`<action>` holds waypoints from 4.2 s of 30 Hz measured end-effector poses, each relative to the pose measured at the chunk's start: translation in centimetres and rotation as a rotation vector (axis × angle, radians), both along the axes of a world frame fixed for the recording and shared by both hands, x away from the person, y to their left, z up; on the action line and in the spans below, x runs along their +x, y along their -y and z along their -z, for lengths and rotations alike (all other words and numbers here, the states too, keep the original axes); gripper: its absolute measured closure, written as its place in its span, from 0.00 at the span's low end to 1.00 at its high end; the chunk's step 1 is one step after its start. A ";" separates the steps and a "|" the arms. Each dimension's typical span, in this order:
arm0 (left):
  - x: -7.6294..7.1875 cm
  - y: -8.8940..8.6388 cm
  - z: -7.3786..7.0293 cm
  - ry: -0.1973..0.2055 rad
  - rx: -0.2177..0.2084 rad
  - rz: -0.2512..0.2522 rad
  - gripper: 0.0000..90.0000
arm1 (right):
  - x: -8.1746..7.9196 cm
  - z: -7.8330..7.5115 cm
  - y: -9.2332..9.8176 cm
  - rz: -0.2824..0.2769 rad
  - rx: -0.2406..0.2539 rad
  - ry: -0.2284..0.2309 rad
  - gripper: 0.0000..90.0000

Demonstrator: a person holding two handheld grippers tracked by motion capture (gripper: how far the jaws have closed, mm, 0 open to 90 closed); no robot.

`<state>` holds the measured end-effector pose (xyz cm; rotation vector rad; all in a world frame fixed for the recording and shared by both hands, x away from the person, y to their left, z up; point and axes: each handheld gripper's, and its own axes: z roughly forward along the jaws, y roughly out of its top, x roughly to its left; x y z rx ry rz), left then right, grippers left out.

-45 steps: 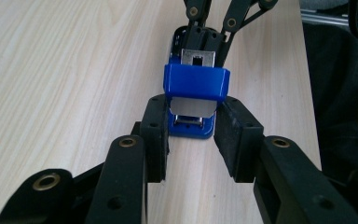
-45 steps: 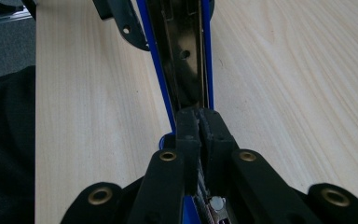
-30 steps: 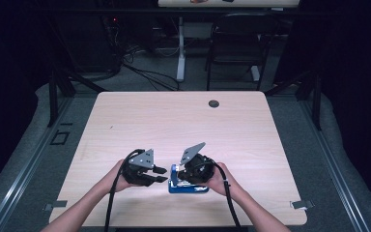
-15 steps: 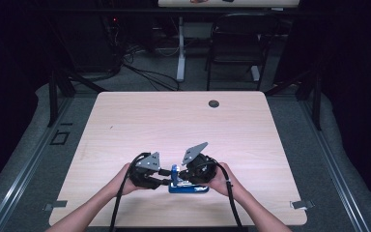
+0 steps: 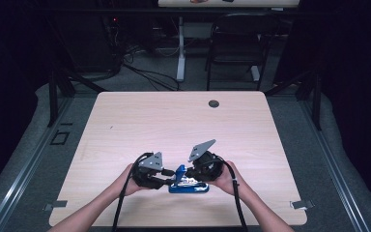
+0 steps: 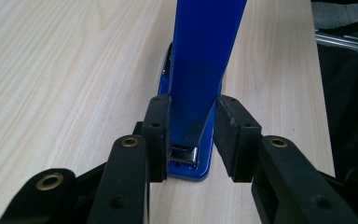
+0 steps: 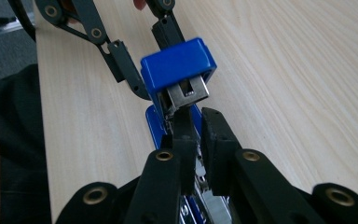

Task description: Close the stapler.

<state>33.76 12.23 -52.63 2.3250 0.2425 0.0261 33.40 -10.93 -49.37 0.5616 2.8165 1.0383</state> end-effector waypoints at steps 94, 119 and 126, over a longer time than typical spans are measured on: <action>3.7 -5.2 0.3 -0.057 0.000 -0.318 0.12 | 1.5 0.9 3.2 0.203 -0.126 -0.100 0.69; 5.3 -8.0 1.5 -0.067 0.005 -0.497 0.02 | 4.4 1.2 9.2 0.523 -0.231 0.014 0.13; 5.6 -8.5 1.7 -0.073 -0.004 -0.533 0.01 | 5.3 2.1 11.1 0.600 -0.240 -0.019 0.04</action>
